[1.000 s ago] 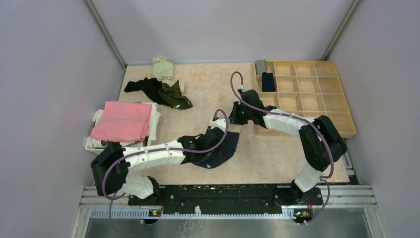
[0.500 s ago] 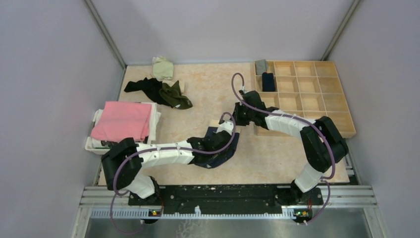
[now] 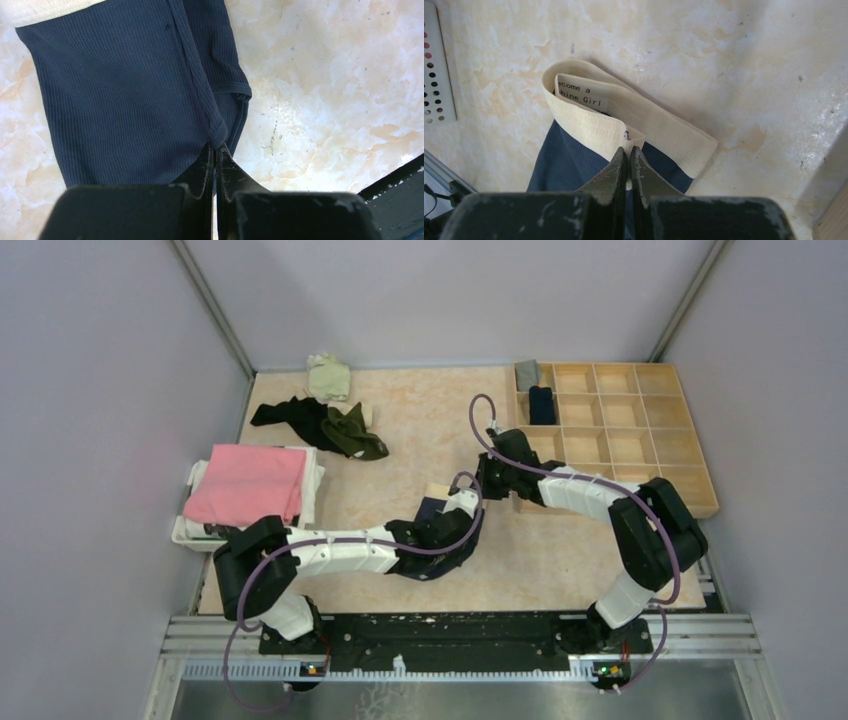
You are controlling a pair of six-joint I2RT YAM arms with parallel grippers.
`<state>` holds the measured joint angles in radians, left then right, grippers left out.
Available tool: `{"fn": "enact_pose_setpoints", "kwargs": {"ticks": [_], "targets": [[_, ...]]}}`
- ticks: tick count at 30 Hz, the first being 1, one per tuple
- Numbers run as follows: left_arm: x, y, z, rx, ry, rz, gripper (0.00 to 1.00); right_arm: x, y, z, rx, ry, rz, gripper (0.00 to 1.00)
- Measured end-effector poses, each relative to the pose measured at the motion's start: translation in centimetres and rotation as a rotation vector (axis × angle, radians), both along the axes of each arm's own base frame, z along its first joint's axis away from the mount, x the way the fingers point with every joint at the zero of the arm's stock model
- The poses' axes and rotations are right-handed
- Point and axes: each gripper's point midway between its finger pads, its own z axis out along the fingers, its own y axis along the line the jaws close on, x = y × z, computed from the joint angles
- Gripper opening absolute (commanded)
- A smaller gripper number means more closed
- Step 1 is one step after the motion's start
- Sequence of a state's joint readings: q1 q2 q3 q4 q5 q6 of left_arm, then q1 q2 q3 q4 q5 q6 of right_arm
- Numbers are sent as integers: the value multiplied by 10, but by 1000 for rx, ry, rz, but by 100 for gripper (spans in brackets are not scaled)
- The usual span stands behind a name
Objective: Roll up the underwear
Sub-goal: Fold the underwear at the center of the board.
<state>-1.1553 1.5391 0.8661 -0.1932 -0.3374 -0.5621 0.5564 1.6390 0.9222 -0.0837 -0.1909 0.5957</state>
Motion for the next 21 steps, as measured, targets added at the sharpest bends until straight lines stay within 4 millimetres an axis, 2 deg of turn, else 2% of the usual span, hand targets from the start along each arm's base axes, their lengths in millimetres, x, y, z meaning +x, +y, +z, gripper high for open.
{"fn": "enact_pose_setpoints", "kwargs": {"ticks": [17,21], "targets": [[-2,-6,-15,9,17,-5,2,-3,-13,-12,-57,3,-19,2],[-3,-7,-17,10,24,-9,5,-4,-17,-16,-78,8,-28,7]]}}
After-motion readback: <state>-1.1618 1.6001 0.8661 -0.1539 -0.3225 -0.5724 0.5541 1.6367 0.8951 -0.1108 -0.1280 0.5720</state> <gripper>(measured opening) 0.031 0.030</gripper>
